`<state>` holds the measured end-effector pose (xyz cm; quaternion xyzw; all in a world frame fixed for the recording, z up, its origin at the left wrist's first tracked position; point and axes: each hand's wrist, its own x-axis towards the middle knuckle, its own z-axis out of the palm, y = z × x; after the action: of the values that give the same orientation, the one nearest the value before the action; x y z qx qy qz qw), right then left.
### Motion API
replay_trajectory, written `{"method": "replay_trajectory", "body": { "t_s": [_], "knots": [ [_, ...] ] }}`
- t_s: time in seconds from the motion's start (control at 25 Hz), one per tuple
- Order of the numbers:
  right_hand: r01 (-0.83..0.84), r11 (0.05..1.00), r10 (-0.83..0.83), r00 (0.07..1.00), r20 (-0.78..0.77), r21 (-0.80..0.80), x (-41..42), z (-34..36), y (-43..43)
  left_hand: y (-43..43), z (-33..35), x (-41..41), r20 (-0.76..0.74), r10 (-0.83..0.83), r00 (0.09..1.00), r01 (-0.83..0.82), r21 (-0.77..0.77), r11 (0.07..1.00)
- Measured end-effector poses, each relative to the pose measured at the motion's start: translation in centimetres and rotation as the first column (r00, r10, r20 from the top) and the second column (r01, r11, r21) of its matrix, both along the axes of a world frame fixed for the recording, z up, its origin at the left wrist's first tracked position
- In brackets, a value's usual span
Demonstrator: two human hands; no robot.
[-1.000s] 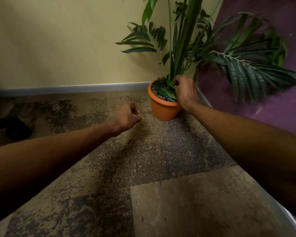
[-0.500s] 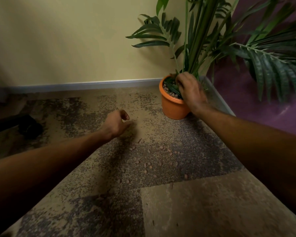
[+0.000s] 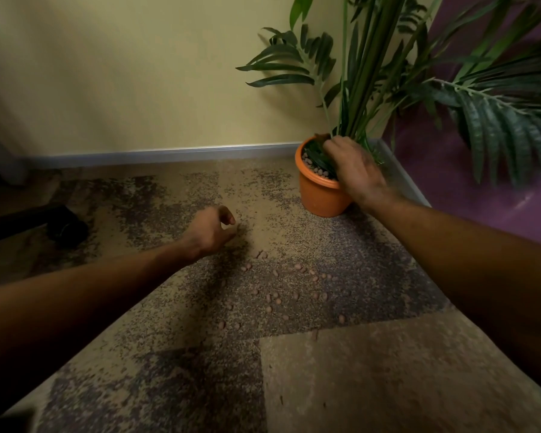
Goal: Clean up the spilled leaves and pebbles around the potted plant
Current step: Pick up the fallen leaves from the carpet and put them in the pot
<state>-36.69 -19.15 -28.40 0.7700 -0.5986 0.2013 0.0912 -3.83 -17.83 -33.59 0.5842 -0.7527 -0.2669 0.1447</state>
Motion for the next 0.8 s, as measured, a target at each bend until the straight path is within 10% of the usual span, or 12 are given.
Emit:
{"method": "replay_trajectory", "body": {
  "t_s": [0.24, 0.56, 0.8],
  "knots": [
    [0.148, 0.988, -0.137, 0.977, -0.166, 0.051, 0.5, 1.1, 0.2, 0.5, 0.6, 0.0, 0.016, -0.01, 1.0, 0.01, 0.014, 1.0],
    [-0.075, 0.996, 0.053, 0.928, -0.368, -0.045, 3.3, 1.8, 2.3, 1.7, 0.9, 0.3, 0.107, -0.037, 0.994, 0.034, 0.031, 0.999],
    [-0.262, 0.911, 0.314, 0.941, -0.124, 0.319, 8.9, -2.9, 5.5, 3.2, -0.9, 1.0, 0.167, -0.073, 0.983, 0.051, 0.133, 0.99]
  ]
}}
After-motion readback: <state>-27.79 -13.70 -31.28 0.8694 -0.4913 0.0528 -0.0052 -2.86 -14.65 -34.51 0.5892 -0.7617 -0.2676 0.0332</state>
